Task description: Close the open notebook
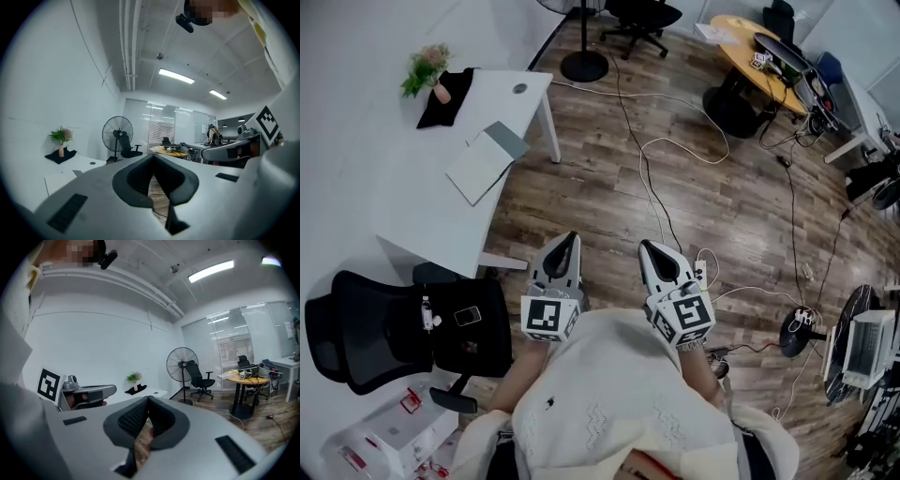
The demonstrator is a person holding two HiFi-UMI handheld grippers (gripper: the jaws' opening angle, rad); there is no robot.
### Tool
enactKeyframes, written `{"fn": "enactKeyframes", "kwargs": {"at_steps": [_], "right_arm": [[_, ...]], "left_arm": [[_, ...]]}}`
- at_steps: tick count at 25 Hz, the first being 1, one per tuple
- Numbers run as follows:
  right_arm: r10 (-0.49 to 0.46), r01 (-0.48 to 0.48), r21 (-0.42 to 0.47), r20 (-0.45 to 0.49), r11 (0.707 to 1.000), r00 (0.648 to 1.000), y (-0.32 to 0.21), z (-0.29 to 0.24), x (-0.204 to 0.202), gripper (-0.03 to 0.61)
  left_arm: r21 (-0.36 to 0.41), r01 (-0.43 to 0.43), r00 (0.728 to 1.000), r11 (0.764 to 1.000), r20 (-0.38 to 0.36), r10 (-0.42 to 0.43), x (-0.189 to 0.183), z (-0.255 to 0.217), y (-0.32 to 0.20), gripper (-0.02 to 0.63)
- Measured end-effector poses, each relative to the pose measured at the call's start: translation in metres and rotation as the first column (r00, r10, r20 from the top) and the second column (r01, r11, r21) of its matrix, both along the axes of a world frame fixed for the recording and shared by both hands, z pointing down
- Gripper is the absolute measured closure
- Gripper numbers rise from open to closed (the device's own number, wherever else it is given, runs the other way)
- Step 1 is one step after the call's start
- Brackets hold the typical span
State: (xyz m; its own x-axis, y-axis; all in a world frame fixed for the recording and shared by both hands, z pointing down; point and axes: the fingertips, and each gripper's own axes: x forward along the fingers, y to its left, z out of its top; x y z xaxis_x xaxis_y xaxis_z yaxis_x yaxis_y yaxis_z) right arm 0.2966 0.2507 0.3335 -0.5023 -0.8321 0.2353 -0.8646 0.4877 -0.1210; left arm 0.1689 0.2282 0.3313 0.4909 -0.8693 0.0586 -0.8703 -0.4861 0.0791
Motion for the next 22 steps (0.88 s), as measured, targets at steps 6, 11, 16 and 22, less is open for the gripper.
{"fn": "enactKeyframes", "kwargs": {"at_steps": [6,11,16,22], "right_arm": [[0.072,-0.072,-0.011,0.009,0.997,0.997,-0.042,-0.002,-0.006,0.577],[0.133,-0.134,-0.029,-0.005,0.991,0.991,-0.073,0.003,-0.008,0.577],[0.186,-0.186,-0.042,-0.011,0.982,0.982,-0.104,0.004,-0.011,0.577],[0.198,-0.199,-0.058,-0.022,0.978,0.980,-0.139,0.010,-0.027,0.577]], "left_arm": [[0.000,-0.054,0.998,0.999,0.022,0.054,-0.001,-0.001,-0.052,0.603],[-0.006,-0.127,0.992,0.992,0.014,0.127,0.003,0.002,-0.089,0.601],[-0.007,-0.165,0.986,0.986,0.014,0.165,-0.003,0.003,-0.124,0.602],[-0.016,-0.178,0.984,0.984,0.002,0.178,-0.021,0.009,-0.159,0.603]]}}
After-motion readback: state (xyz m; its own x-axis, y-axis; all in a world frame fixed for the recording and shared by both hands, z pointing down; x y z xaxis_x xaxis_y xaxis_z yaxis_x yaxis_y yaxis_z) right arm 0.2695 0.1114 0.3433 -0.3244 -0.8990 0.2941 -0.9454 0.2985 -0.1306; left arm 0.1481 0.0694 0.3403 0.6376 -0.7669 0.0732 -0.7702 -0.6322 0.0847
